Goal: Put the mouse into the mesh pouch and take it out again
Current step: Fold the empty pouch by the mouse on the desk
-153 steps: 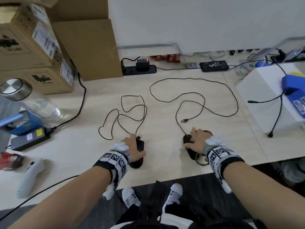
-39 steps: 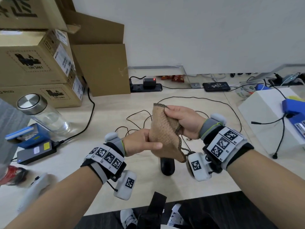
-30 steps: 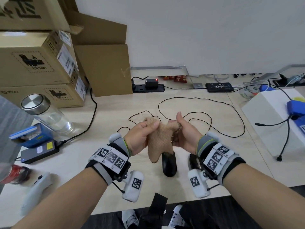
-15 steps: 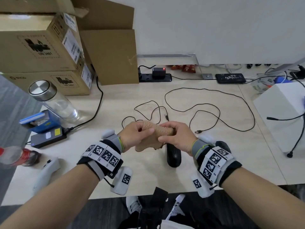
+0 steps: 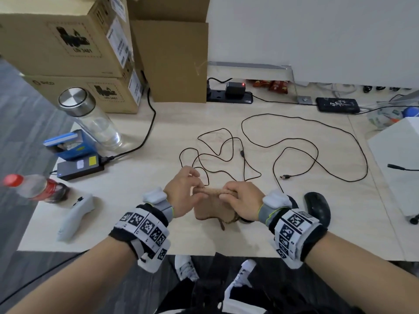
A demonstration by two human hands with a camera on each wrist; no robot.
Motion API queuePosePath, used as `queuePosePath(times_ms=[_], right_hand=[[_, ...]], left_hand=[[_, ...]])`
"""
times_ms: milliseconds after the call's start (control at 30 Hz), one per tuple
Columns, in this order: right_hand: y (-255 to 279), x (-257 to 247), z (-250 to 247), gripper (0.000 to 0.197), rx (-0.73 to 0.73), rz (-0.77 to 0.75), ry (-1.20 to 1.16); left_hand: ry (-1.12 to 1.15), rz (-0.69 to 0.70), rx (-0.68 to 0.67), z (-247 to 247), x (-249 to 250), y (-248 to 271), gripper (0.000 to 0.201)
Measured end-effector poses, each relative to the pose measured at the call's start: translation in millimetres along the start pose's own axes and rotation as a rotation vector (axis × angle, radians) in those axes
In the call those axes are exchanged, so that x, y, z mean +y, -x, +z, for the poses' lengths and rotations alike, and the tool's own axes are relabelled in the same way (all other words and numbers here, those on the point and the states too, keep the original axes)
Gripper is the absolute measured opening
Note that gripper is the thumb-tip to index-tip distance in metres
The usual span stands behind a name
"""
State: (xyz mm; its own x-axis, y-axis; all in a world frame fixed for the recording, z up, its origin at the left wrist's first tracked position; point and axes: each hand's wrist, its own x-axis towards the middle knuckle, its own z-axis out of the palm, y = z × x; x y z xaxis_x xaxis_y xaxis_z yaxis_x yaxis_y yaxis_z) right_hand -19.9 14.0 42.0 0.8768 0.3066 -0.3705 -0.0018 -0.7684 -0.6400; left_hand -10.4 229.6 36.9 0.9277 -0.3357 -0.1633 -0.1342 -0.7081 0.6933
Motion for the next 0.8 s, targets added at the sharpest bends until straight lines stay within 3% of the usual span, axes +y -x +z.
queuePosePath(times_ms=[100, 167, 233, 400, 567, 800], right_hand=[[-3.1, -1.9, -1.4, 0.010, 0.046, -0.053, -0.013], [-4.6, -2.1, -1.2, 0.020, 0.086, -0.129, 0.016], [-3.4, 0.4, 4.7, 0.032, 0.017, -0.165, 0.124], [7.1, 25.2, 41.3, 0.043, -0.262, -0.183, 0.345], [14.8, 34.4, 63.8, 0.056, -0.186, -0.145, 0.388], [10.5, 35.9, 65.3, 0.062, -0.185, -0.137, 0.467]], left_hand=[[0.000, 0.101, -0.002, -2.7, -6.8, -3.7, 0.011], [-0.032, 0.134, -0.005, -5.0, -10.2, -3.7, 0.010], [-0.120, 0.170, -0.045, -0.4, -14.0, -2.2, 0.015], [-0.506, 0.150, -0.414, 28.7, -37.0, 12.1, 0.045], [-0.588, 0.222, -0.345, 51.7, -53.6, 25.0, 0.055], [-0.662, 0.144, -0.334, 56.8, -51.2, 24.3, 0.060]])
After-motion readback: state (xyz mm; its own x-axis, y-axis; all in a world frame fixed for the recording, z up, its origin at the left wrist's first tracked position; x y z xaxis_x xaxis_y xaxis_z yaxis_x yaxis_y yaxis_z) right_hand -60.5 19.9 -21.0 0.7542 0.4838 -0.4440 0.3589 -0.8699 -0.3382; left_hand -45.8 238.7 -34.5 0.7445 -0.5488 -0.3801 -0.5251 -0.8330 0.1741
